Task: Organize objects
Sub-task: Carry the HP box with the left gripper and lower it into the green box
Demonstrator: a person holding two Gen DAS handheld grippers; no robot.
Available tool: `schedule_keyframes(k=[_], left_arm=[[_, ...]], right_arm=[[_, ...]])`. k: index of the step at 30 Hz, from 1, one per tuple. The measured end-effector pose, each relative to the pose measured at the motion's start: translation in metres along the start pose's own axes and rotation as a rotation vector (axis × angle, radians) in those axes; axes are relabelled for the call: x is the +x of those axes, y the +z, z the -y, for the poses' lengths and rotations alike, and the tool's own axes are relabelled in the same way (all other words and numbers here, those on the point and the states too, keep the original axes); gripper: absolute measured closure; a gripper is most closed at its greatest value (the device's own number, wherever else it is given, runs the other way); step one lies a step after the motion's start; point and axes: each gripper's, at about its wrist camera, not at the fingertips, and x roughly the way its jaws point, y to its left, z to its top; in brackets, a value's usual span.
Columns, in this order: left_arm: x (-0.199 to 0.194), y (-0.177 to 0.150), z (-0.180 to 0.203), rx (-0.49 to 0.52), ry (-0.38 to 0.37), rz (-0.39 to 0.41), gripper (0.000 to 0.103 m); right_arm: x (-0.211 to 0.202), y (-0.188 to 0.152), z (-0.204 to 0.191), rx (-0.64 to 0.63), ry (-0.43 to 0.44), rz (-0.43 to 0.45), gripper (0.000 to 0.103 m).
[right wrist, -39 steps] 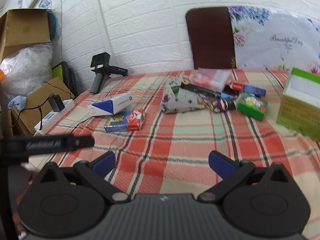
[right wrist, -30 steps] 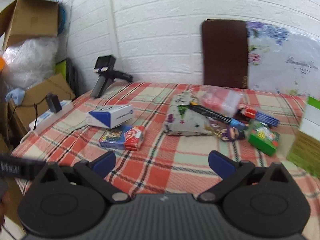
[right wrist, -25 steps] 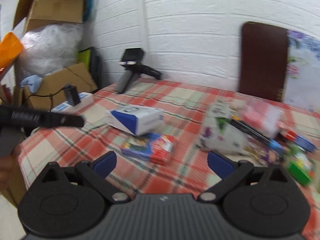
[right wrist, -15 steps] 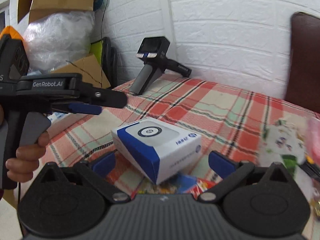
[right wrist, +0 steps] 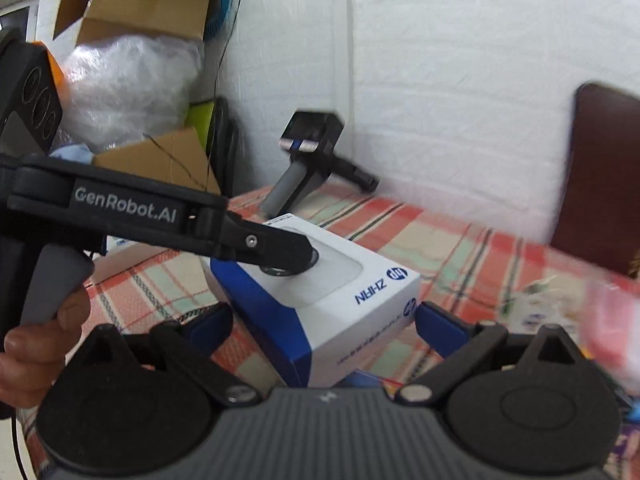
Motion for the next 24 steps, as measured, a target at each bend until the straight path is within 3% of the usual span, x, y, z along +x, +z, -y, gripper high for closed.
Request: schedule_keyframes(k=[4,13,17,24], left_arm=[[-0.001,-0.028,0.055,0.071,-0.045,-0.017,0.03],[0.048,-0.103,0.162,0.233,-0.162,-0.173,0.026],[0.065,-0.1,0.204,0.271,-0.219,-0.185,0.026],[0.102,-0.058,0.307,0.38,-0.356,-0.055,0.026]], right_arm=[[-0.05,-0.025,0.025,0.013,-0.06,0.0,0.002],[-0.127,-0.107,0.079,0.166,-0.231,-0.11,0.002],[-0.152,-0.12,0.097,0.21,-0.324,-0.067,0.002],[-0.194,-0.096,0.168,0.204,-0.535,0.083,0.002]])
